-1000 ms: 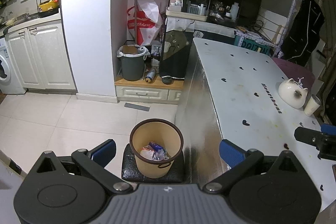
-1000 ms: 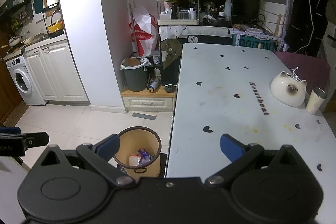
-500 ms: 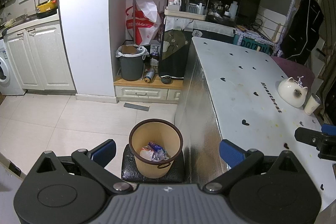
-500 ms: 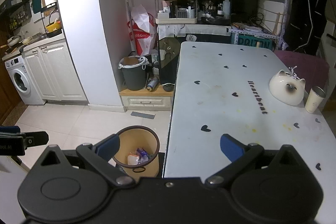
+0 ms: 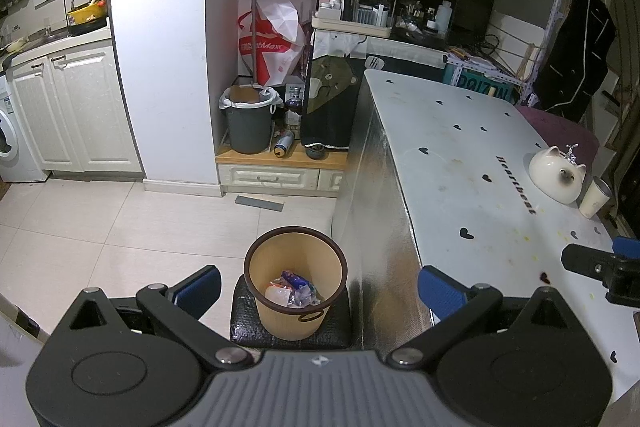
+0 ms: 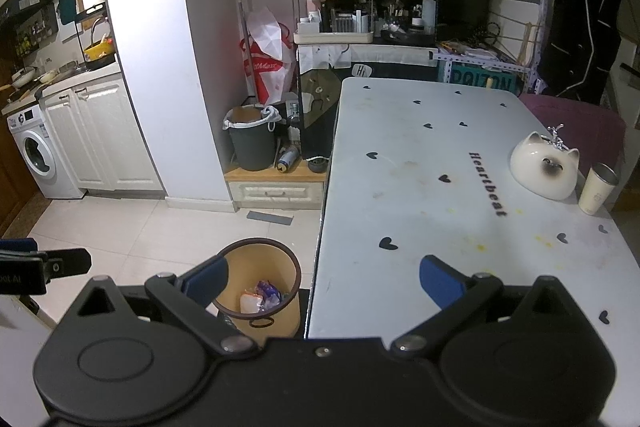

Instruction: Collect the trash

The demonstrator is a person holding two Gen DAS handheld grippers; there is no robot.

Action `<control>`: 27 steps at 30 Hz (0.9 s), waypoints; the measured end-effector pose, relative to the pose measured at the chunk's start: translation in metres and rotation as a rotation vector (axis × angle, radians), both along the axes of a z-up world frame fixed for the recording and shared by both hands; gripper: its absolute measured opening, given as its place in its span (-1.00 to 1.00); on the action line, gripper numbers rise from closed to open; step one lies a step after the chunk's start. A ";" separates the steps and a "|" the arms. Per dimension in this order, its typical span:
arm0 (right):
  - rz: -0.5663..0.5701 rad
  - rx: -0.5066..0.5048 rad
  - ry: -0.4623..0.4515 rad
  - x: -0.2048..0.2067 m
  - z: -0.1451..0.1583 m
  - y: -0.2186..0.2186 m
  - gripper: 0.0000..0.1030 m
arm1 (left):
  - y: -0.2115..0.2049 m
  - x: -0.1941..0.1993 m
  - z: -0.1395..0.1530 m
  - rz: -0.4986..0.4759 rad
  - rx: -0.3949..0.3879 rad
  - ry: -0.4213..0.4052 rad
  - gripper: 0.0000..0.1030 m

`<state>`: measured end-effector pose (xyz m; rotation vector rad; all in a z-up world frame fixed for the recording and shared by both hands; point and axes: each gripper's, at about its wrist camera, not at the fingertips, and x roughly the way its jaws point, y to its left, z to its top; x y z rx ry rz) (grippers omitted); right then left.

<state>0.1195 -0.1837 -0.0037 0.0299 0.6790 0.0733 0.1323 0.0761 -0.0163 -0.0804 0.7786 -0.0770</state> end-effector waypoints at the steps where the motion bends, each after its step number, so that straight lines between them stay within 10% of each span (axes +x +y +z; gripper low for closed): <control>1: 0.000 0.000 0.000 0.000 0.000 0.000 1.00 | 0.000 0.000 0.000 0.000 0.000 0.000 1.00; 27: 0.012 -0.001 0.006 0.003 -0.002 0.002 1.00 | 0.004 0.003 -0.001 0.001 0.002 0.000 1.00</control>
